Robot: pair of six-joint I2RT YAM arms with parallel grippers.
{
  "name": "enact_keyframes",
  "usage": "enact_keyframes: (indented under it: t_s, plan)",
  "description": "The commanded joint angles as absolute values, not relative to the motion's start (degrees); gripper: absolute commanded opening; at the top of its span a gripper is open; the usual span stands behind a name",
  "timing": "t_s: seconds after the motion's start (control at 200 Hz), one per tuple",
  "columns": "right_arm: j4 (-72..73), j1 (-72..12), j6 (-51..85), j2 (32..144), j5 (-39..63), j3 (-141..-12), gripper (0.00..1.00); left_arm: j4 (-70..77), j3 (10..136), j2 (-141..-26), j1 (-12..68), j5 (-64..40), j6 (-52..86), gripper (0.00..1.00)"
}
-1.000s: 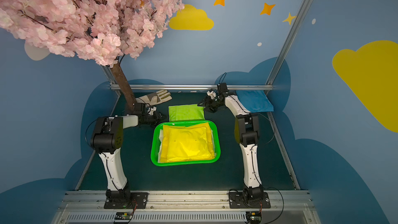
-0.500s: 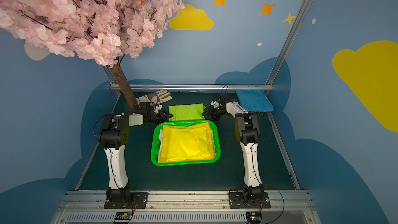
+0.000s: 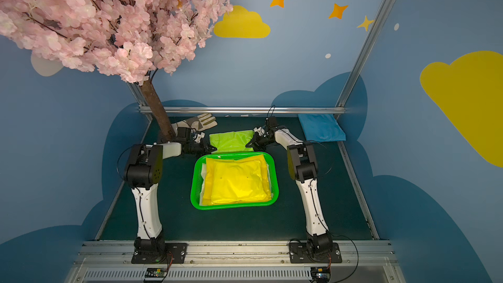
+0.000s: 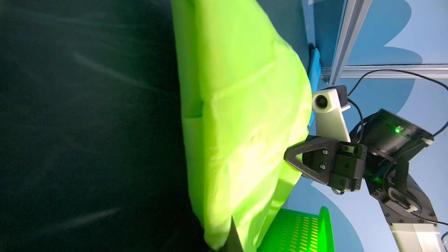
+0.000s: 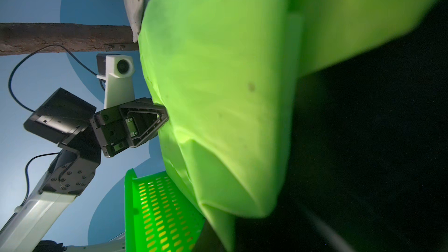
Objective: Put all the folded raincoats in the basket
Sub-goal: Pick up the raincoat from the center of the board.
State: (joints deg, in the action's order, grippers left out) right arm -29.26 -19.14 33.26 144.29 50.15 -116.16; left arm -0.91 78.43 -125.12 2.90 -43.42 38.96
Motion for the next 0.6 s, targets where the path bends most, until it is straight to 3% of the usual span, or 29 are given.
enact_keyframes:
  t_s: [0.0,0.34,0.596]
  plan:
    - [-27.91,-18.46,33.92,139.44,50.87,-118.46,0.05,-5.51,81.27,-120.52,2.99,-42.74,37.7,0.02]
    - [-31.11,-17.49,35.46,136.41,52.2,-126.97,0.05,-13.63,89.79,-116.08,3.08,-43.16,37.51,0.02]
    - [-34.77,-17.89,35.77,125.65,51.72,-120.39,0.05,-20.53,89.73,-107.59,3.32,-43.37,39.73,0.02]
